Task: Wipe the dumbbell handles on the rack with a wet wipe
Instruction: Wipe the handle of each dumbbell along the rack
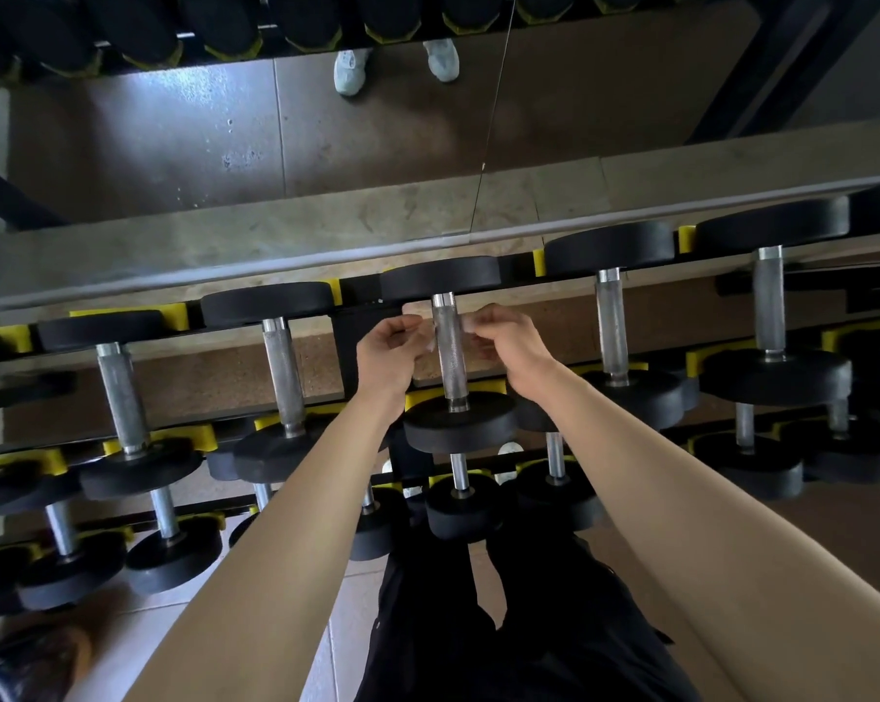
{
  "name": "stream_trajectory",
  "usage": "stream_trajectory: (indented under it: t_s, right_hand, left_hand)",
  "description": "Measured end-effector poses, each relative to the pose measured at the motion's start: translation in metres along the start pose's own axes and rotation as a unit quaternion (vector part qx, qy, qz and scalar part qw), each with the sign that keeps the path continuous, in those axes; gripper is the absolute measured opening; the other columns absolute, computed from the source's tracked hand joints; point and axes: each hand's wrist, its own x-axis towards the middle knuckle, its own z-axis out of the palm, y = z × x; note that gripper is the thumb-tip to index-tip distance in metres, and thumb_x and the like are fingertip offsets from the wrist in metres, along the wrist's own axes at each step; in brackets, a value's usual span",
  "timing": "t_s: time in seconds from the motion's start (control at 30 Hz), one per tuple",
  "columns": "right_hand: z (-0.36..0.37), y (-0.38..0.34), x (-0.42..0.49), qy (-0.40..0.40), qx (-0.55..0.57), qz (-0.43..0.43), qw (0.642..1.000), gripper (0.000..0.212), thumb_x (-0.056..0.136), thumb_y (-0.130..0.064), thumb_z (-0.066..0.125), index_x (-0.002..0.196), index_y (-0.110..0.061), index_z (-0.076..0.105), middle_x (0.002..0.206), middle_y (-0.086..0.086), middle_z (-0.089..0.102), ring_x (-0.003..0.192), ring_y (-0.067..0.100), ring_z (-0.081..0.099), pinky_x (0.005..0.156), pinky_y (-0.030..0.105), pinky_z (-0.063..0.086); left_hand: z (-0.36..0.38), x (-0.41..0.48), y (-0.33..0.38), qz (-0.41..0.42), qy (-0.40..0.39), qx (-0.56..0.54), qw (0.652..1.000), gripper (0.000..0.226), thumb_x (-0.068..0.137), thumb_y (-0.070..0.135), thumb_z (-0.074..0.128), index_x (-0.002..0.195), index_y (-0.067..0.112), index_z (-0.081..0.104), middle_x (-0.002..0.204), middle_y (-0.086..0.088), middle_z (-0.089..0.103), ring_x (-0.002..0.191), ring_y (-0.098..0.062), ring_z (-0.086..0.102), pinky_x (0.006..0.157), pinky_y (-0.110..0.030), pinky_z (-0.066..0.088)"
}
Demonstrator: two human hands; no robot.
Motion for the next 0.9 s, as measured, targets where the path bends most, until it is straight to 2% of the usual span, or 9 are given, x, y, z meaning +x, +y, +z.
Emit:
stream_trajectory:
  t_s: [0.1, 0.2, 0.37, 0.47, 0.57, 0.63, 0.7, 0.8, 0.9]
  right_hand:
    - [-0.015, 0.005, -0.011, -0.045, 0.002, -0.004, 0.999, 0.013, 0.096, -0.007, 0.059, 0.089, -0.012, 0.068, 0.088, 0.006, 0.067, 0.085, 0.02, 0.062, 0.078, 0.032, 0.05]
    - [-0.012, 0.011, -0.012, -0.046, -0.073, 0.006, 0.996, 0.009, 0.098, -0.015, 0.063, 0.093, -0.011, 0.069, 0.084, 0.003, 0.066, 0.081, 0.017, 0.061, 0.072, 0.029, 0.048]
    - [0.001, 0.01, -0.006, -0.035, -0.161, -0.012, 0.986, 0.009, 0.097, -0.012, 0.062, 0.092, -0.015, 0.069, 0.089, 0.0, 0.068, 0.082, 0.013, 0.063, 0.072, 0.024, 0.047]
    - [-0.012, 0.013, -0.012, -0.069, -0.17, 0.009, 0.983, 0.01, 0.098, -0.014, 0.062, 0.091, -0.016, 0.069, 0.084, 0.0, 0.065, 0.078, 0.013, 0.06, 0.069, 0.025, 0.043]
    - [-0.027, 0.019, -0.02, -0.094, -0.215, 0.017, 0.972, 0.014, 0.098, -0.016, 0.061, 0.087, -0.016, 0.07, 0.079, -0.001, 0.064, 0.073, 0.012, 0.058, 0.067, 0.024, 0.041]
    - [-0.028, 0.024, -0.022, -0.104, -0.256, 0.009, 0.961, 0.014, 0.097, -0.017, 0.063, 0.086, -0.016, 0.071, 0.084, -0.001, 0.067, 0.078, 0.012, 0.06, 0.071, 0.026, 0.043]
    - [-0.023, 0.028, -0.02, -0.111, -0.299, 0.001, 0.948, 0.012, 0.096, -0.022, 0.066, 0.088, -0.017, 0.072, 0.092, 0.002, 0.07, 0.085, 0.015, 0.063, 0.075, 0.028, 0.045]
    - [-0.012, 0.029, -0.019, -0.124, -0.351, -0.004, 0.928, 0.012, 0.095, -0.03, 0.069, 0.094, -0.018, 0.071, 0.098, 0.002, 0.07, 0.088, 0.015, 0.064, 0.067, 0.025, 0.044]
    - [-0.014, 0.023, -0.022, -0.14, -0.368, 0.005, 0.919, 0.013, 0.095, -0.025, 0.067, 0.083, -0.021, 0.068, 0.094, 0.002, 0.069, 0.085, 0.014, 0.063, 0.069, 0.026, 0.046]
  left_hand:
    - [0.004, 0.007, -0.008, -0.034, -0.001, 0.043, 0.999, 0.011, 0.096, 0.004, 0.068, 0.106, 0.007, 0.069, 0.098, -0.009, 0.072, 0.087, -0.021, 0.065, 0.076, -0.029, 0.056]
    - [-0.004, 0.005, -0.012, -0.054, -0.039, 0.057, 0.996, 0.011, 0.096, 0.004, 0.067, 0.107, 0.004, 0.069, 0.098, -0.015, 0.07, 0.085, -0.025, 0.061, 0.074, -0.033, 0.054]
    - [-0.028, -0.012, -0.01, -0.085, -0.138, 0.111, 0.981, 0.012, 0.093, 0.003, 0.071, 0.105, 0.005, 0.072, 0.088, -0.008, 0.069, 0.074, -0.015, 0.059, 0.072, -0.029, 0.051]
    - [-0.025, -0.009, -0.013, -0.071, -0.096, 0.157, 0.98, 0.011, 0.093, 0.005, 0.072, 0.103, 0.008, 0.072, 0.086, -0.004, 0.07, 0.073, -0.013, 0.062, 0.071, -0.027, 0.052]
    - [-0.014, -0.007, -0.018, -0.055, -0.07, 0.224, 0.97, 0.012, 0.092, 0.01, 0.074, 0.104, 0.011, 0.072, 0.093, -0.005, 0.072, 0.08, -0.016, 0.065, 0.075, -0.03, 0.054]
    - [-0.012, -0.01, -0.02, -0.05, -0.08, 0.274, 0.957, 0.013, 0.091, 0.015, 0.075, 0.104, 0.014, 0.073, 0.096, -0.002, 0.074, 0.084, -0.016, 0.067, 0.077, -0.028, 0.054]
    - [-0.016, -0.016, -0.016, -0.043, -0.101, 0.311, 0.944, 0.011, 0.09, 0.015, 0.077, 0.1, 0.016, 0.073, 0.091, 0.001, 0.074, 0.083, -0.013, 0.068, 0.073, -0.022, 0.051]
    - [-0.03, -0.022, -0.006, -0.05, -0.15, 0.35, 0.923, 0.014, 0.085, 0.011, 0.082, 0.096, 0.016, 0.075, 0.087, 0.006, 0.073, 0.078, -0.005, 0.066, 0.063, -0.012, 0.045]
    - [-0.03, -0.022, -0.005, -0.048, -0.148, 0.369, 0.916, 0.016, 0.084, 0.012, 0.082, 0.098, 0.015, 0.076, 0.093, 0.003, 0.074, 0.087, -0.011, 0.068, 0.069, -0.019, 0.048]
